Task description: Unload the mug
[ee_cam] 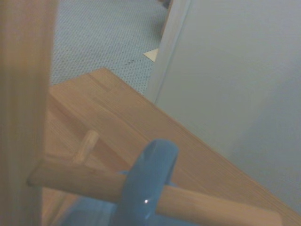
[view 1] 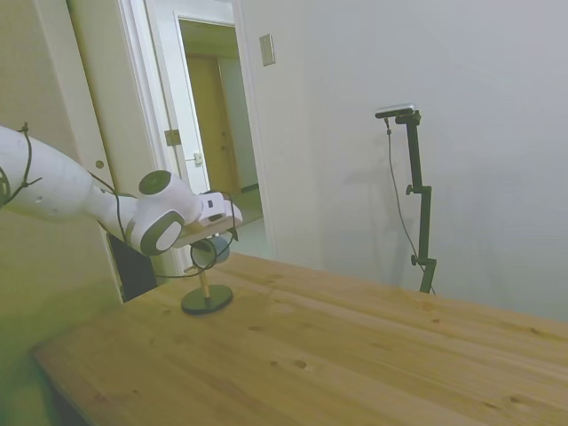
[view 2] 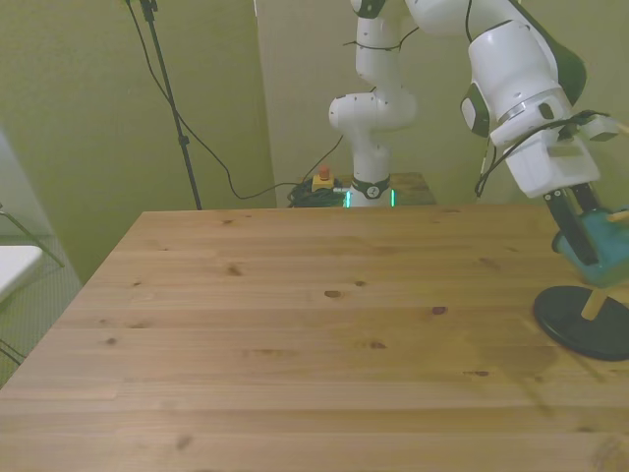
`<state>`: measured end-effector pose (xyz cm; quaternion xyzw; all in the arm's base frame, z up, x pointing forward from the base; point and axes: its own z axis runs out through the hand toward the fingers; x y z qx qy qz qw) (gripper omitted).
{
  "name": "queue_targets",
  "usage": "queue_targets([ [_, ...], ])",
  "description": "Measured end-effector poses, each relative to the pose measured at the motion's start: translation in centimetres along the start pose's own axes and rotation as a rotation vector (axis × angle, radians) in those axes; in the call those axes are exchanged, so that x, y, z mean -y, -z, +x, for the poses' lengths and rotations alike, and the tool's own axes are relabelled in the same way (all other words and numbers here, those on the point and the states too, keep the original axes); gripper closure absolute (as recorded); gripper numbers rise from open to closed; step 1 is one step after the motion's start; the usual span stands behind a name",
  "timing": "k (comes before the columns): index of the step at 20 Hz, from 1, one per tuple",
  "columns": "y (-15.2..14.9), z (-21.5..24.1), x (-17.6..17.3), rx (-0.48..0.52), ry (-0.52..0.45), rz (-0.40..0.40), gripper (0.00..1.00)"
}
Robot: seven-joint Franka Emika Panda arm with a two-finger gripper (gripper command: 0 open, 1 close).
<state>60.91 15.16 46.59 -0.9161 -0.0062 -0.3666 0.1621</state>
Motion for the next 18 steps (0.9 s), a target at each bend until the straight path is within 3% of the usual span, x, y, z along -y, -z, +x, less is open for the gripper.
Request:
queue_targets([
  [3,-1.6,0.8,-0.3,0.062,0.036,0.038,0.00],
  [4,-2.1,0.9,-0.5,0.075,0.050,0.048,1.00],
  [18,-3.3,0.0,-1.2,0.138,0.132,0.101,1.00],
])
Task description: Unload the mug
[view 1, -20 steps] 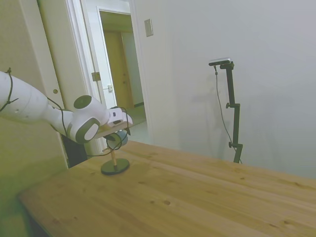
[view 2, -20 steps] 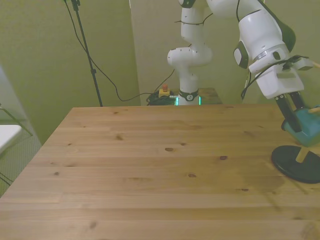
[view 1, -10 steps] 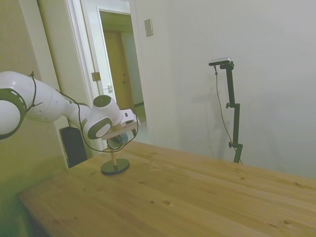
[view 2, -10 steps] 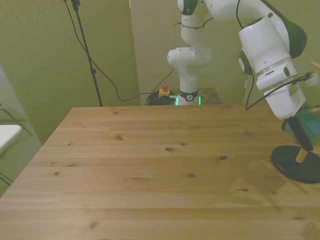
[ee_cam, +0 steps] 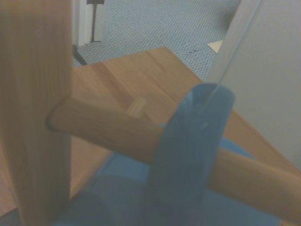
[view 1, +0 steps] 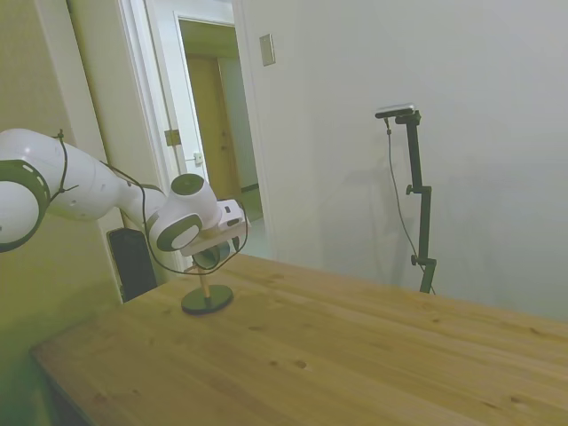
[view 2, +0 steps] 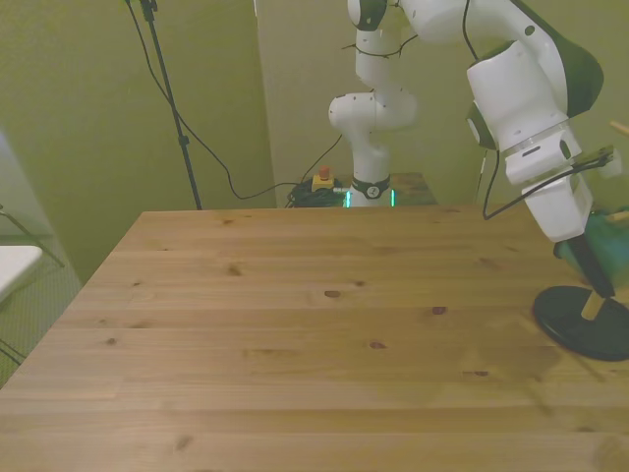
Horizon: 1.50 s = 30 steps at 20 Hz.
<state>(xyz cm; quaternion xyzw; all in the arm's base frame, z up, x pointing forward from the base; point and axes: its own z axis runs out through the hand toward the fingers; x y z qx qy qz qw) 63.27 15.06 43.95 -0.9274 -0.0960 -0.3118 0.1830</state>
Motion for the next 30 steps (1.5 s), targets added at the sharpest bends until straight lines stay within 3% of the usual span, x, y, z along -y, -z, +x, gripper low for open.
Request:
queue_targets([
  [13,0.1,0.0,-0.4,0.005,0.030,0.017,1.00],
  [30,2.2,0.5,-0.7,-0.093,0.011,0.050,1.00],
])
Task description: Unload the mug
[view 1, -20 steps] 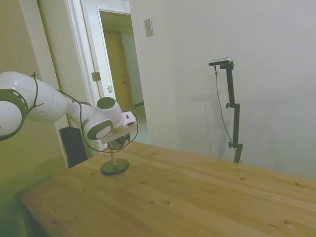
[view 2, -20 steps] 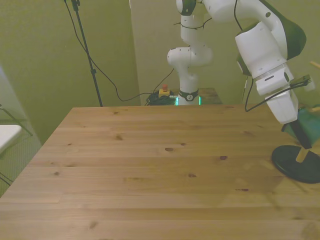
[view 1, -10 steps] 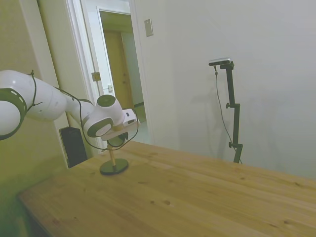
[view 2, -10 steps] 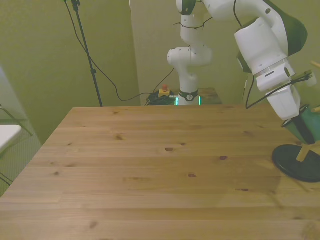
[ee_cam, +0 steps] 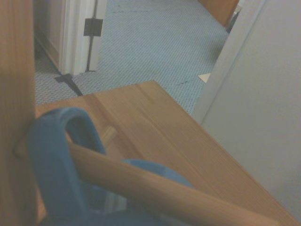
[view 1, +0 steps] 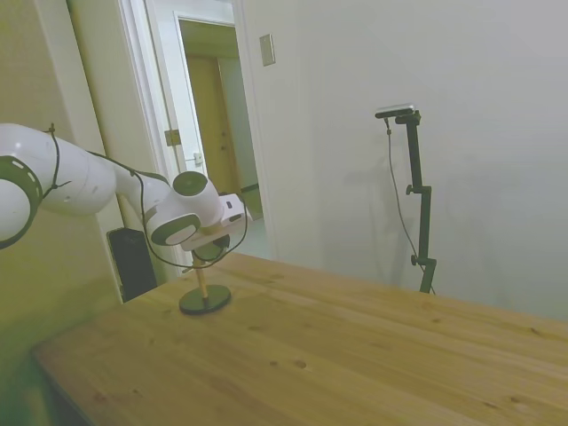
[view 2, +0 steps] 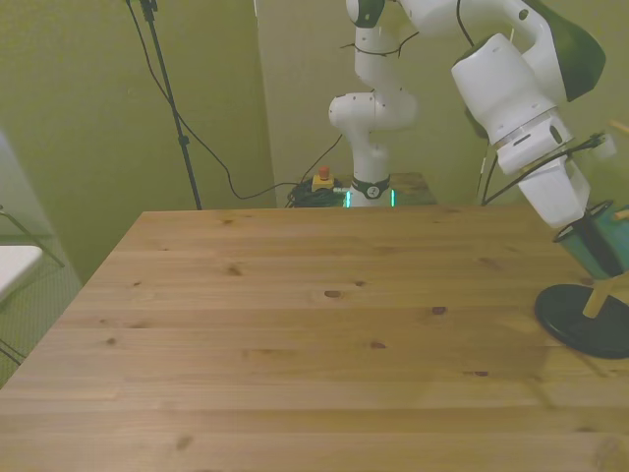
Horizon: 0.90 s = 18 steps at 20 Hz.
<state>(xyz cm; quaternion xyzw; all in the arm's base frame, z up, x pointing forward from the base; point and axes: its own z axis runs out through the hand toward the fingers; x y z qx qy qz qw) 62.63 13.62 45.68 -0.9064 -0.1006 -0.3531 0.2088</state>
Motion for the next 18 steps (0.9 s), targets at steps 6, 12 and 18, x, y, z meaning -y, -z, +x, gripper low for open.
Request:
queue_targets([
  [6,1.8,0.6,-0.8,-0.026,-0.023,0.008,1.00],
  [12,2.9,0.9,-1.0,-0.042,-0.038,0.014,1.00],
  [18,4.6,1.9,-2.5,-0.058,-0.057,0.005,1.00],
])
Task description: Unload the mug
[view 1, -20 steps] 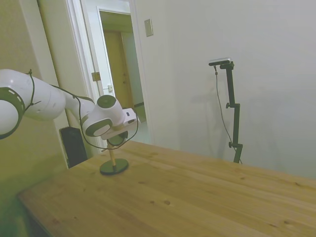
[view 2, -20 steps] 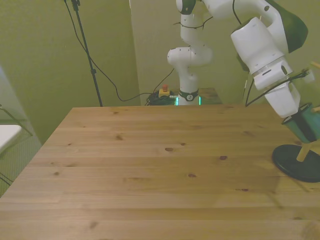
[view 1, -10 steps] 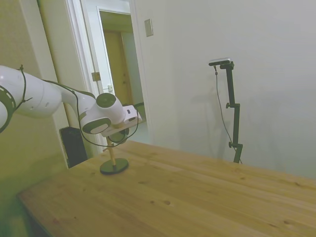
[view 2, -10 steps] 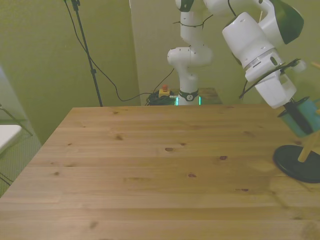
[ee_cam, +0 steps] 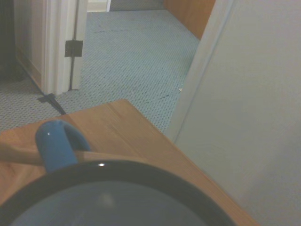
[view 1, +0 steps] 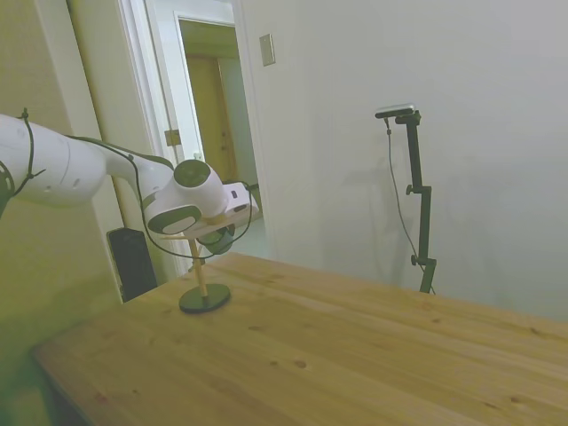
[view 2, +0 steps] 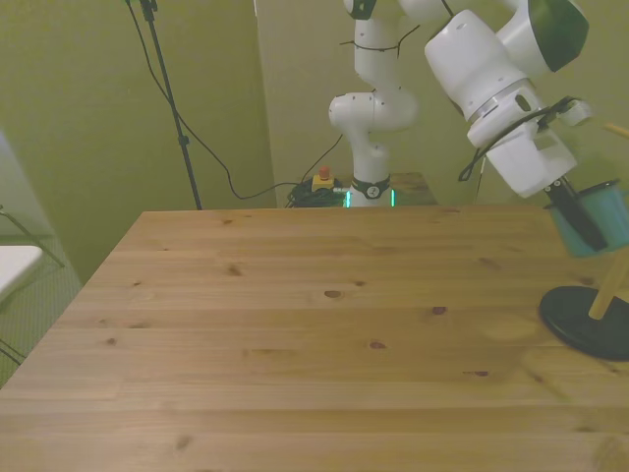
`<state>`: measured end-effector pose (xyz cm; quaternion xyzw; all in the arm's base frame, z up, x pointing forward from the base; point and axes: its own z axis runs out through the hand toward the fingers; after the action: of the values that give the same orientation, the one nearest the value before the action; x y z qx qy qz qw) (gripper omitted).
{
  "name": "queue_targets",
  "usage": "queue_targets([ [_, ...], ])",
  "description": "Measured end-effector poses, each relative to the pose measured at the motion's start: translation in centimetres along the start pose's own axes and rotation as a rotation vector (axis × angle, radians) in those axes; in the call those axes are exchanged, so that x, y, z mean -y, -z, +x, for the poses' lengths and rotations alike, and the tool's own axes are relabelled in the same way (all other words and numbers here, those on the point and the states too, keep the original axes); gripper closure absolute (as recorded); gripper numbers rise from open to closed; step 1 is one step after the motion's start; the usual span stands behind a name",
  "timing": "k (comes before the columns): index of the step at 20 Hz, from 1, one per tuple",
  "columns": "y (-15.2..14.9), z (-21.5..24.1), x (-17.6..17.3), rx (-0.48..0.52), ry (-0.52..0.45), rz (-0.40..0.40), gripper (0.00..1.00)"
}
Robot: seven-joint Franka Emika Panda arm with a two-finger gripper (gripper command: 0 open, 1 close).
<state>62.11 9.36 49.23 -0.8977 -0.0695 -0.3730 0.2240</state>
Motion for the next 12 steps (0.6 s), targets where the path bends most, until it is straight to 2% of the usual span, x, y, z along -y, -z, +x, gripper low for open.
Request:
queue_targets([
  [12,2.0,2.7,-4.1,-0.022,-0.073,-0.010,1.00],
])
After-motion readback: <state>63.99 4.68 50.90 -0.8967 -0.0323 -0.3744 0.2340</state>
